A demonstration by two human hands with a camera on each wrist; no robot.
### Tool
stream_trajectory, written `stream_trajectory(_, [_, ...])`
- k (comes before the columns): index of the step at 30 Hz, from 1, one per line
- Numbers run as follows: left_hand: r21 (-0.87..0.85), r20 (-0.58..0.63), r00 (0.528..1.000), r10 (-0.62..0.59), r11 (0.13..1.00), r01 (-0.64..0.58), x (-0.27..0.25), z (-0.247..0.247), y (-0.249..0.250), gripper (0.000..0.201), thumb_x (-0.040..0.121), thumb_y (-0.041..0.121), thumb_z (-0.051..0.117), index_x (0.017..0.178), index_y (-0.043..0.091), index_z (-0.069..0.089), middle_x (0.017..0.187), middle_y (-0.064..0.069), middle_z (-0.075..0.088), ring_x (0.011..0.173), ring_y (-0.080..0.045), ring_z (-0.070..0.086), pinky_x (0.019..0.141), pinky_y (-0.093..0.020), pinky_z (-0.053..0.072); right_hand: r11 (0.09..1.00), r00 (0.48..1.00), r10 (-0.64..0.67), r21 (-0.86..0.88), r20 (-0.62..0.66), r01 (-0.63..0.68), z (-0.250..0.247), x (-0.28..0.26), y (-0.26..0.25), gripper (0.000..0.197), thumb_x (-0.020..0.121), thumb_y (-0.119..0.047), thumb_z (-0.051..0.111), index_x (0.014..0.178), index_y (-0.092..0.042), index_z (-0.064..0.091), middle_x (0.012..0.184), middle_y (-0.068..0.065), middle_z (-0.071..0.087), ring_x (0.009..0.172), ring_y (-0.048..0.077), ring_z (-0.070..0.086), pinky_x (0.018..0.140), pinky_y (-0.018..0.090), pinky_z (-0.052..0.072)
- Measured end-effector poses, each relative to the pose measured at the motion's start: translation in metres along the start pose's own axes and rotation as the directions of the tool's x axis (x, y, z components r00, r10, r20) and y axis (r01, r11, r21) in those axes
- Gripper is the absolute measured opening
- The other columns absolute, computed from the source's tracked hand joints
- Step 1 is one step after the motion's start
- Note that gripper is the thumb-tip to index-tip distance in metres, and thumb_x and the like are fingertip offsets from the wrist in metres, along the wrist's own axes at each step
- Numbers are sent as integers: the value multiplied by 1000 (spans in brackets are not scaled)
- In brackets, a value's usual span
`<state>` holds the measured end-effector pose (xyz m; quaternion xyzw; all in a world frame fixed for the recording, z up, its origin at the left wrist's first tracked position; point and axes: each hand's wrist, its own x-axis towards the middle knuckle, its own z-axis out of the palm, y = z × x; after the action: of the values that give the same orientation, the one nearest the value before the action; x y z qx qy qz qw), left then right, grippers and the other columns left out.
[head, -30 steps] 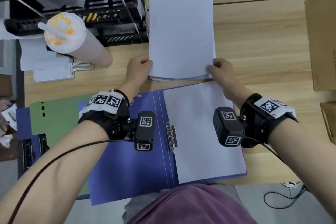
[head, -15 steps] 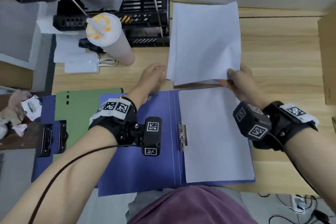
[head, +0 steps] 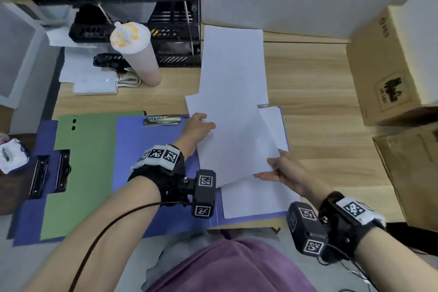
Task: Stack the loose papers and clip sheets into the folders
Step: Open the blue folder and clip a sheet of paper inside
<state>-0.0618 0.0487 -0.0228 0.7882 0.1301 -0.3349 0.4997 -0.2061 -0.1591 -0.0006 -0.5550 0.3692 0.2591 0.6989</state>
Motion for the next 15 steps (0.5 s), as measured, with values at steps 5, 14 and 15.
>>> stream_trajectory(5, [-53,-82,992,-100,994,96,-26,-28,-38,38,93,21,60,129,10,50,128,-8,50,119,-27,51,88,-34,44,998,996,-41,-48,-84,37,4,-15,21,50,85,15,28,122,-4,56,111,8,66,91,27,69,65,26,59])
stream_trajectory(14, [-476,116,978,173,874,-98,-81,-38,-9,27,97,34,55,120,22,61,109,2,72,95,-18,68,79,-32,56,938,936,-345,-56,-67,342,10,-50,-30,35,98,3,33,114,-19,56,102,7,69,69,22,73,61,22,58])
stream_trajectory(15, [-510,33,970,239,839,-189,-85,-39,0,22,98,25,55,119,23,61,108,4,72,97,-17,66,79,-31,55,926,926,-374,-72,-58,370,9,-53,-34,35,98,2,35,117,-20,54,101,7,69,70,22,72,60,23,58])
